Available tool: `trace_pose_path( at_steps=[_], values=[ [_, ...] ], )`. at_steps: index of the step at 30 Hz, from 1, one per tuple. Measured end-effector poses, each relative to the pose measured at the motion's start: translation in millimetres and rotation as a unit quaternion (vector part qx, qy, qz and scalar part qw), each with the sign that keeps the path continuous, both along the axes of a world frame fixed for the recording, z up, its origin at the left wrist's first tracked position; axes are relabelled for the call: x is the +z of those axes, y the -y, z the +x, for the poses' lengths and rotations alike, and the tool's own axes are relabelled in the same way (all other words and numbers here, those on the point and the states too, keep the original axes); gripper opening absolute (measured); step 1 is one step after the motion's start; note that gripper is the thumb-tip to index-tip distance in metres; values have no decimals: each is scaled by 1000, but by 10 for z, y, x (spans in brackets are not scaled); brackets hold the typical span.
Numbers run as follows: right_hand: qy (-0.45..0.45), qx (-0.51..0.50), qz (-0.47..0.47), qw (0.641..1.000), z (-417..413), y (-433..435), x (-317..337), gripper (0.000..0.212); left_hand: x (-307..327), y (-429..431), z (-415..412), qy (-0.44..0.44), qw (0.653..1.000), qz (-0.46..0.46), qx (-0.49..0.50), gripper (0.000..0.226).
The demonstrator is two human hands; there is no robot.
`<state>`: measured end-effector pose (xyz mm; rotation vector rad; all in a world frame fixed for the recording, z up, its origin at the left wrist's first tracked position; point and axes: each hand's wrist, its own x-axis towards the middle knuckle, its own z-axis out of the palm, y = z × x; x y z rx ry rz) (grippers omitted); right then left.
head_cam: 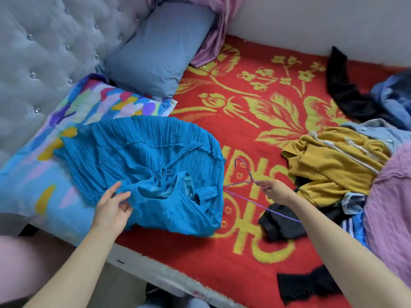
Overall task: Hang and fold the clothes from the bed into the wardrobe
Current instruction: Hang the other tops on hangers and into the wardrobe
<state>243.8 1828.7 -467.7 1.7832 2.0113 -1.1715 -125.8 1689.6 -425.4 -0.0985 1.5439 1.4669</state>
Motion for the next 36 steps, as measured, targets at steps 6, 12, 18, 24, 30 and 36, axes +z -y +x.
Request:
trace_pose_path(
  at_steps=[6,12,18,24,30,36],
  values=[
    [-79,29,122,989,-203,27,935,40,509,-48,-69,-185,972,91,-112,56],
    [-160,19,9,987,-547,159,1733,64,930,-61,-294,-230,943,169,-172,70],
    [-59,113,0,992,-971,316,2282,47,1284,-104,-667,-240,928,190,-211,72],
    [-41,212,75,974,-1319,321,2775,34,1578,-226,-1017,-199,923,245,-218,74],
    [-281,-46,323,903,-1564,79,2888,18,1807,-344,-1163,-182,920,276,-212,73],
    [-312,-70,411,854,-1914,18,2931,23,2014,-429,-1146,-198,905,299,-228,74]
  ],
)
